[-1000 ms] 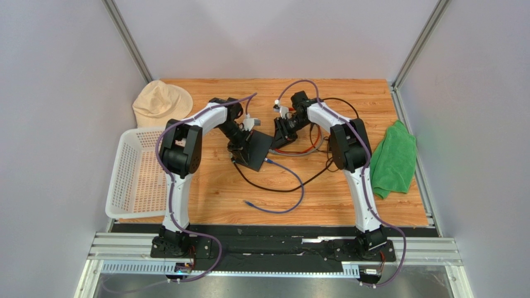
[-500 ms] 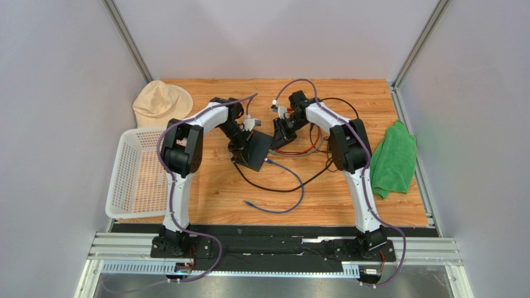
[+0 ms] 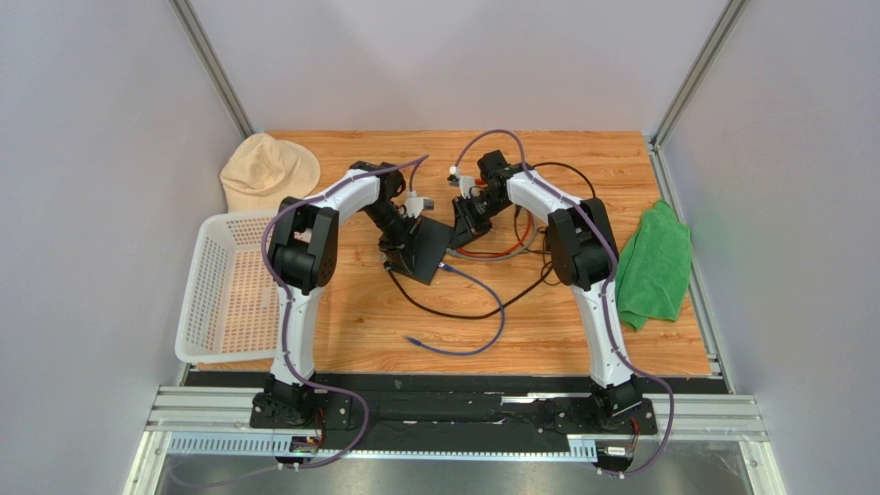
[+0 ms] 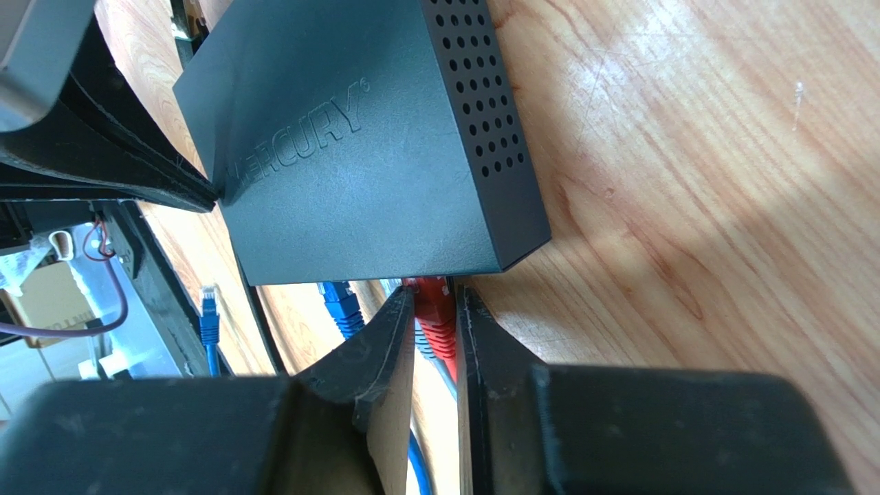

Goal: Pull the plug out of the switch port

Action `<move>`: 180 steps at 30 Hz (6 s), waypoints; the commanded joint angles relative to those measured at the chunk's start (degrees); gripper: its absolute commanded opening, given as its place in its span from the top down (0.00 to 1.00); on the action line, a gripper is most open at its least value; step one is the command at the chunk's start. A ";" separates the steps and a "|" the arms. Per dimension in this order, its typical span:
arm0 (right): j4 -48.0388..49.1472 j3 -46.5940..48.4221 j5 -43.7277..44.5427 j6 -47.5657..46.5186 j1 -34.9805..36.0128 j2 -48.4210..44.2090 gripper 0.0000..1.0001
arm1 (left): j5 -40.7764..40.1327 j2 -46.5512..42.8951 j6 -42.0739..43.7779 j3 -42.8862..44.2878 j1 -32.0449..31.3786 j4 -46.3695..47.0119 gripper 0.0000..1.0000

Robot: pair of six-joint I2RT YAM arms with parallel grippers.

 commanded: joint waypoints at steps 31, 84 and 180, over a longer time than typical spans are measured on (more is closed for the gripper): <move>-8.14 -0.64 10.99 -6.00 -1.75 -2.42 1.00 | -8.24 4.62 1.63 0.62 -0.84 4.91 1.00; 4.97 -19.37 16.79 -41.24 -3.07 -22.13 0.53 | -4.99 5.59 2.51 2.21 -1.02 4.38 0.98; -4.96 1.75 20.50 -7.06 -7.04 -16.66 0.49 | -2.25 -6.43 4.53 5.38 3.98 1.48 0.73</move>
